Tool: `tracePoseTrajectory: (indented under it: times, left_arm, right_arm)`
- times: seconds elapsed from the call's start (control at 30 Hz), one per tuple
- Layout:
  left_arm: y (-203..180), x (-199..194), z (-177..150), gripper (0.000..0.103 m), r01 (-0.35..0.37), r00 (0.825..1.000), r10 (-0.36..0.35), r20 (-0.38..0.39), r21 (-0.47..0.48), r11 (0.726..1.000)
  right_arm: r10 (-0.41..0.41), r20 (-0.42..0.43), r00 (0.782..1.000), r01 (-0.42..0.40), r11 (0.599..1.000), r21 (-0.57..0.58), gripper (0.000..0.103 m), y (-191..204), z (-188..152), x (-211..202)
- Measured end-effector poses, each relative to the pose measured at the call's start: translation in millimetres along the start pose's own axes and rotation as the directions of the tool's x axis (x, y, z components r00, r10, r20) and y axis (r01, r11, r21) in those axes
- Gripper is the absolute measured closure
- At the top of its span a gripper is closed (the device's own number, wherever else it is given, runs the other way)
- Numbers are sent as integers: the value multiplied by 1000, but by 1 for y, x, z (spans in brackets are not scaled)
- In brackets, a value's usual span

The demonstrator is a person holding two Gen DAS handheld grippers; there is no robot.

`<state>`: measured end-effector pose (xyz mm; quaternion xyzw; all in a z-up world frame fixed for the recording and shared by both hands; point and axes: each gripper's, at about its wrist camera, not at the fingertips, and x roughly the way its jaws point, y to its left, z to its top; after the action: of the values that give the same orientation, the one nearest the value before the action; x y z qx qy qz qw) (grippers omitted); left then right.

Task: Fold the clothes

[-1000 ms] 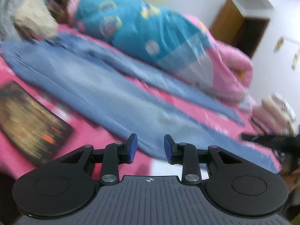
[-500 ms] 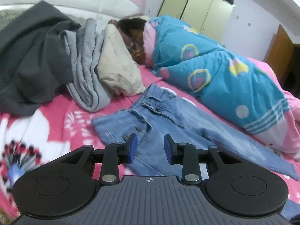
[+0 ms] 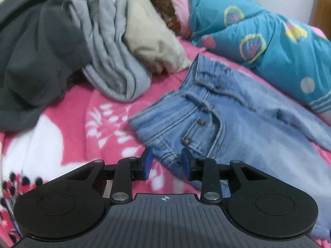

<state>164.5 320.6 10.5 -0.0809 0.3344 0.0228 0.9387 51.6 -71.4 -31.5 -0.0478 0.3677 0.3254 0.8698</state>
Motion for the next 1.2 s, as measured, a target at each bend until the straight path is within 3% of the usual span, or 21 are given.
tracePoseTrajectory:
  times: [0.13, 0.17, 0.23, 0.27, 0.33, 0.37, 0.53, 0.7, 0.83, 0.93, 1.07, 1.13, 1.2]
  left_arm:
    - [-25, -20, 19, 75, 171, 982, -177, 67, 78, 982]
    - [-38, -19, 20, 74, 220, 972, -228, 50, 124, 967]
    - [-62, -6, 17, 74, 263, 964, -266, -18, 217, 940]
    - [-73, 3, 13, 73, 275, 961, -269, -59, 259, 926]
    - [-77, 26, 3, 73, 248, 966, -210, -153, 297, 922]
    - [-72, 29, 0, 73, 246, 966, -207, -157, 296, 923]
    - [-47, 21, -3, 75, 220, 970, -183, -158, 270, 937]
    - [-43, 18, -7, 75, 225, 969, -189, -160, 255, 940]
    - [-42, 21, -5, 75, 234, 966, -196, -167, 247, 940]
    - [-38, 17, -4, 75, 243, 964, -208, -167, 223, 944]
    - [-34, 1, -1, 73, 215, 971, -185, -151, 211, 954]
    - [-32, -15, 2, 73, 197, 977, -173, -127, 209, 958]
    - [-30, -34, 6, 73, 200, 978, -185, -94, 198, 960]
  right_arm:
    - [-6, 15, 1000, 6, 1000, 13, 99, 1, -1, -1]
    - [-8, 19, 1000, 8, 1000, 13, 99, 1, -1, -1]
    - [-8, 26, 1000, 8, 1000, 21, 99, 1, -2, 0]
    - [-5, 29, 1000, 4, 999, 32, 99, 0, -2, -1]
    - [-2, 32, 999, 0, 998, 55, 99, -4, -4, -4]
    - [-1, 33, 999, -1, 998, 67, 99, -5, -5, -6]
    - [-25, 22, 999, 22, 994, 104, 99, -15, -8, -22]
    - [-89, 65, 994, 81, 990, 118, 99, -21, 2, -30]
    - [-68, 49, 997, 63, 994, 90, 98, -9, -29, -27]
    - [-12, 24, 1000, 11, 999, 52, 98, 0, -33, -44]
    - [-93, 90, 992, 91, 995, 31, 98, -8, -23, -62]
    - [-126, 128, 984, 113, 988, 107, 98, -26, -19, -65]
    - [-147, 112, 983, 128, 979, 160, 98, -40, -25, -60]
